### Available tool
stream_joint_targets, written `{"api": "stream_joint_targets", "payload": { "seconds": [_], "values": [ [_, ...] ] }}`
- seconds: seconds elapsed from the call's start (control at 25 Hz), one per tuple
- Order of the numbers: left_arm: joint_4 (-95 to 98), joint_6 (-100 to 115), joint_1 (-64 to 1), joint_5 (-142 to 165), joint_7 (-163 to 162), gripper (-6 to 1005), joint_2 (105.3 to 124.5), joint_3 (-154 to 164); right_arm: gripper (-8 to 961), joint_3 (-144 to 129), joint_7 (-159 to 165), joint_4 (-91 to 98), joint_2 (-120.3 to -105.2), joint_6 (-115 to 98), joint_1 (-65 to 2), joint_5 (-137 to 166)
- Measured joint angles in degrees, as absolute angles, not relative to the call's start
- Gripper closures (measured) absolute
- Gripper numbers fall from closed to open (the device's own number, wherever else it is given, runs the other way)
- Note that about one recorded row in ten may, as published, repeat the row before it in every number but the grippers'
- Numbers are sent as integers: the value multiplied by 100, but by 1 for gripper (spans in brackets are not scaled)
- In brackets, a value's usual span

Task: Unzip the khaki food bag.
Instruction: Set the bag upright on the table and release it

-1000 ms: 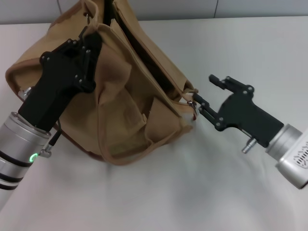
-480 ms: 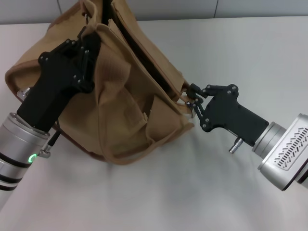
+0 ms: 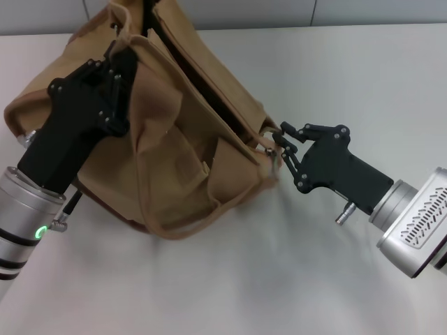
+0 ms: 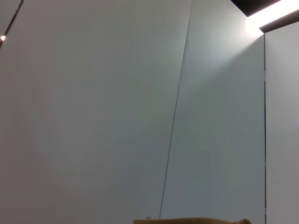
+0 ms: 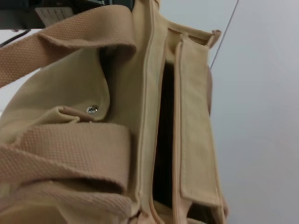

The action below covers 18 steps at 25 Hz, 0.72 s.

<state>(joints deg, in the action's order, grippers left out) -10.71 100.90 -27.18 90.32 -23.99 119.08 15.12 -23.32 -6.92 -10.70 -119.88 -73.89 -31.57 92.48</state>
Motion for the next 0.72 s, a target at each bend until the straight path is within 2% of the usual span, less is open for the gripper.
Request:
{"api": "stream_joint_targets", "payload": {
  "seconds": [0.32, 0.52, 0.72],
  "values": [
    [-1073, 10112, -2748, 9040, -2402, 935, 11909, 1514, 789, -2314, -694, -1004, -11988, -7369, -3073, 9228],
    [-1092, 10114, -2772, 9051, -2404, 935, 11916, 1535, 552, -2305, -695, -1048, -11988, -7273, -3237, 9225],
    [-1103, 10165, -2772, 9058, -2407, 934, 11918, 1543, 549, -2303, -669, -1108, -11988, -6769, -3503, 9244]
  ]
}}
